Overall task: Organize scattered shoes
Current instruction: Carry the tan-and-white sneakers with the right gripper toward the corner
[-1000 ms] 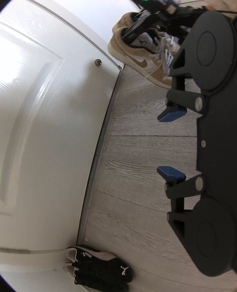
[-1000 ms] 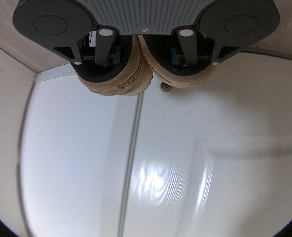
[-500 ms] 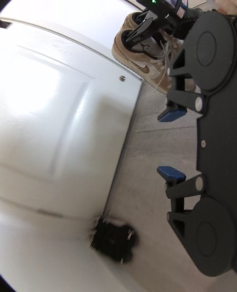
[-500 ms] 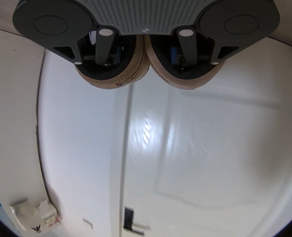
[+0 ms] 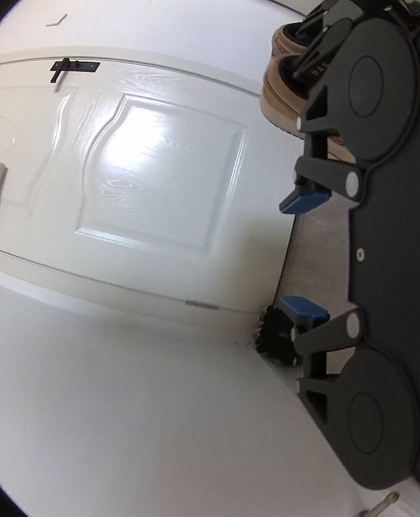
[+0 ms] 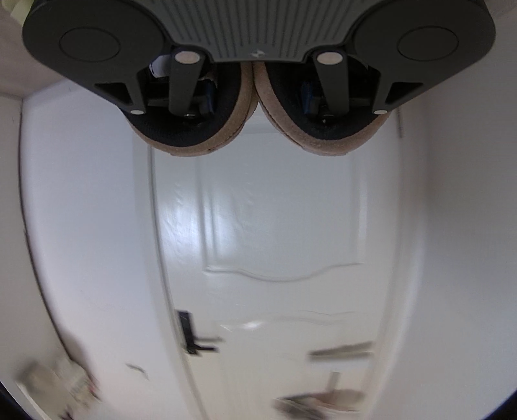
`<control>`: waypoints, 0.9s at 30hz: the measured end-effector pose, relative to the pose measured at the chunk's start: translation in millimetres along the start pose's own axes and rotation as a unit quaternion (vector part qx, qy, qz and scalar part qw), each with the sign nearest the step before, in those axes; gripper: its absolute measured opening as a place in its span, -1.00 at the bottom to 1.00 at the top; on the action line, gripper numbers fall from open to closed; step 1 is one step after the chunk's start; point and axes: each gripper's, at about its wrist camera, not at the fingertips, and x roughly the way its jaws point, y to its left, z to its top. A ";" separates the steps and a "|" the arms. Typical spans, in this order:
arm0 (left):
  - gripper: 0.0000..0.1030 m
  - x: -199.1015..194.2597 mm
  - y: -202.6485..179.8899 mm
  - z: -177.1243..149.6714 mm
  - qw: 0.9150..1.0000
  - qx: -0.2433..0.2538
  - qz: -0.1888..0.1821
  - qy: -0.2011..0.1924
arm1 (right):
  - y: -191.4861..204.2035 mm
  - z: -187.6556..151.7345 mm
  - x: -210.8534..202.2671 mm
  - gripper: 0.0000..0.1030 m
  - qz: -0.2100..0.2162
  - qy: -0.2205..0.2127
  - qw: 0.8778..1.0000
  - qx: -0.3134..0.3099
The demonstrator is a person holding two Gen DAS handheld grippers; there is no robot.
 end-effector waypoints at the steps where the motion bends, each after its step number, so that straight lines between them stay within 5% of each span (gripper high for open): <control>1: 0.12 0.1 1.8 -0.8 1.000 -0.006 0.000 -0.001 | 5.7 1.8 0.1 -0.07 0.004 0.003 1.000 0.001; 8: 0.12 21.9 11.1 -11.6 1.000 -0.025 0.012 0.010 | 38.5 -23.4 12.1 -0.07 0.047 0.035 0.998 0.007; 14: 0.12 86.5 15.0 -18.6 0.998 -0.043 0.031 0.031 | 67.4 -68.4 48.2 -0.07 0.082 0.056 0.995 0.006; 27: 0.12 255.8 -8.4 9.7 0.983 -0.096 0.095 0.128 | 103.3 -138.7 241.1 -0.08 0.139 0.192 0.971 0.018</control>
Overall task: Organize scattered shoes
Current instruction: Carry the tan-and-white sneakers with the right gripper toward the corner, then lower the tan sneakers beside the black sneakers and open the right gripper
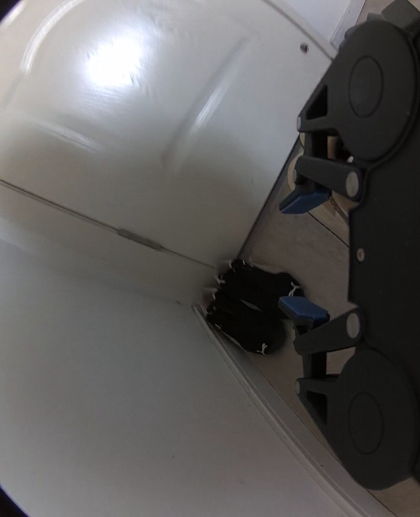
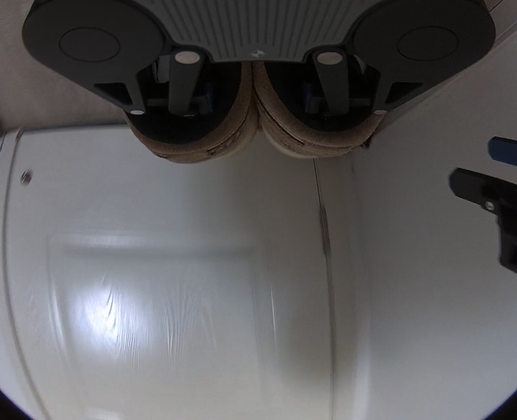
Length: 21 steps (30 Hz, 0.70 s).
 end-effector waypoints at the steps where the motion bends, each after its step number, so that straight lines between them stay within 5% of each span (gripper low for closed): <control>1: 0.12 6.8 -1.4 3.7 1.000 0.000 0.005 0.002 | -1.1 2.2 14.4 -0.08 0.001 0.005 1.000 0.004; 6: 0.12 55.1 -15.7 17.6 0.998 0.029 0.045 0.026 | -5.8 9.0 79.5 -0.08 0.002 0.042 0.999 0.018; 17: 0.12 161.1 -24.4 19.0 0.998 0.016 0.032 0.059 | -31.9 20.0 217.1 -0.08 -0.023 0.135 0.989 0.062; 21: 0.12 190.6 -23.1 20.2 0.997 0.026 0.036 0.060 | -46.3 17.4 269.3 -0.08 -0.031 0.200 0.976 0.085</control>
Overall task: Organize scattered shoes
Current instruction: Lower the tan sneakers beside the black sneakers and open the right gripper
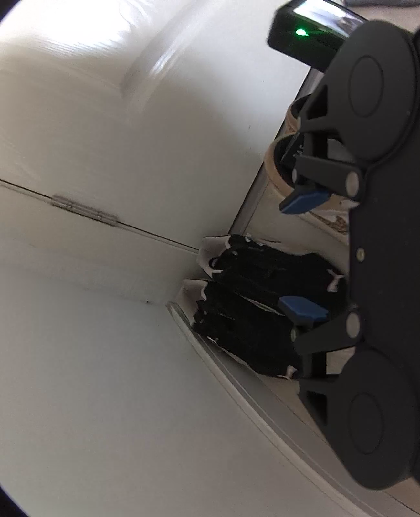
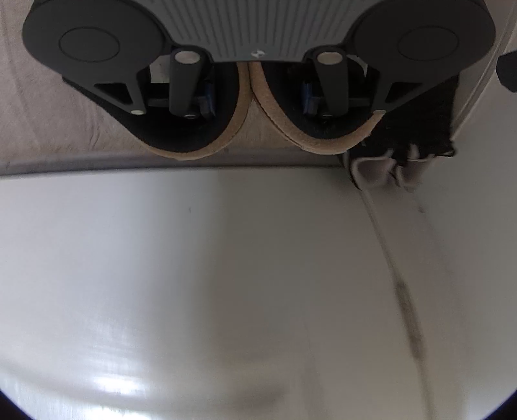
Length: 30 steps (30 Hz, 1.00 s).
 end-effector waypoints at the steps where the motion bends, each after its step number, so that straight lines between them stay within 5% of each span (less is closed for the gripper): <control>1: 0.12 4.2 0.4 0.9 1.000 0.001 0.001 0.001 | -3.5 4.6 10.6 -0.08 -0.003 0.013 1.000 0.002; 15: 0.12 24.7 7.5 -2.1 0.999 -0.019 0.006 0.025 | 5.8 42.0 105.2 -0.06 -0.023 0.085 0.996 -0.032; 30: 0.12 25.1 -0.5 -8.4 0.999 -0.029 -0.010 0.037 | -6.1 49.2 118.8 -0.01 -0.040 0.083 0.996 -0.002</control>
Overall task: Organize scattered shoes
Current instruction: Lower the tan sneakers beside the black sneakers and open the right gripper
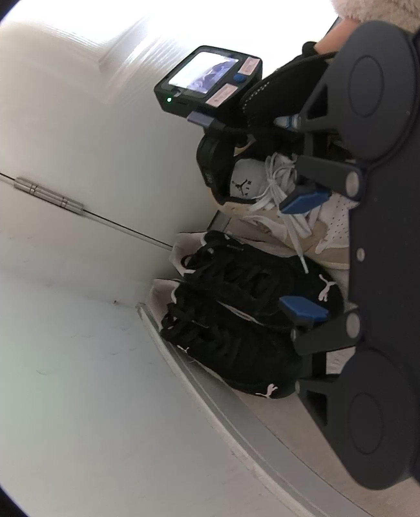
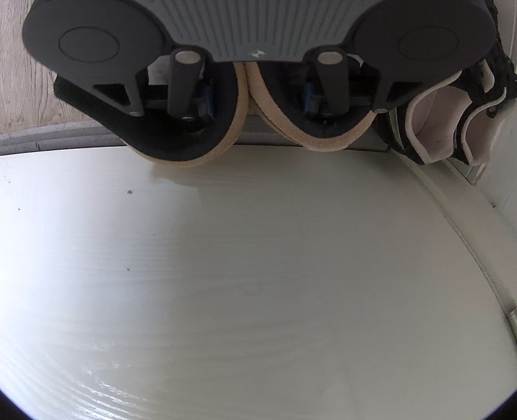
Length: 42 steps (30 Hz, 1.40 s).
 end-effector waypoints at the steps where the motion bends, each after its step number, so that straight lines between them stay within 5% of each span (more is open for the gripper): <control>1: 0.12 -0.8 -0.4 -0.1 1.000 0.000 -0.001 0.000 | -0.3 0.0 0.3 0.01 0.001 0.000 1.000 -0.004; 11: 0.12 -11.3 -0.3 -3.8 1.000 -0.001 0.001 -0.009 | -28.3 13.5 -0.4 0.22 0.051 0.041 0.998 -0.022; 22: 0.12 -33.9 -12.6 -15.9 1.000 0.005 -0.015 -0.013 | -72.1 24.6 -26.2 0.56 0.108 0.085 0.990 0.035; 26: 0.12 -41.6 -16.3 -15.7 1.000 0.006 -0.020 -0.018 | -98.0 18.0 -72.1 0.55 0.152 0.044 0.986 0.060; 29: 0.12 -45.0 -16.6 -16.1 1.000 0.007 -0.023 -0.019 | -143.1 -3.2 -102.7 0.18 0.139 -0.032 0.988 0.066; 31: 0.12 -44.8 -15.7 -17.6 1.000 0.007 -0.023 -0.018 | -182.0 -16.8 -129.1 -0.38 0.111 -0.071 0.989 0.068; 32: 0.12 -44.5 -15.2 -18.3 1.000 0.007 -0.022 -0.017 | -193.8 -20.1 -136.1 -0.50 0.104 -0.079 0.989 0.069; 37: 0.12 -37.5 -12.3 -21.8 1.000 0.004 -0.020 -0.005 | -223.6 -63.4 -132.7 -0.58 0.013 -0.073 0.996 -0.040; 42: 0.12 -32.3 -17.0 -23.8 1.000 0.017 -0.023 0.001 | -203.2 -100.0 -106.0 -0.67 -0.018 -0.032 0.985 -0.167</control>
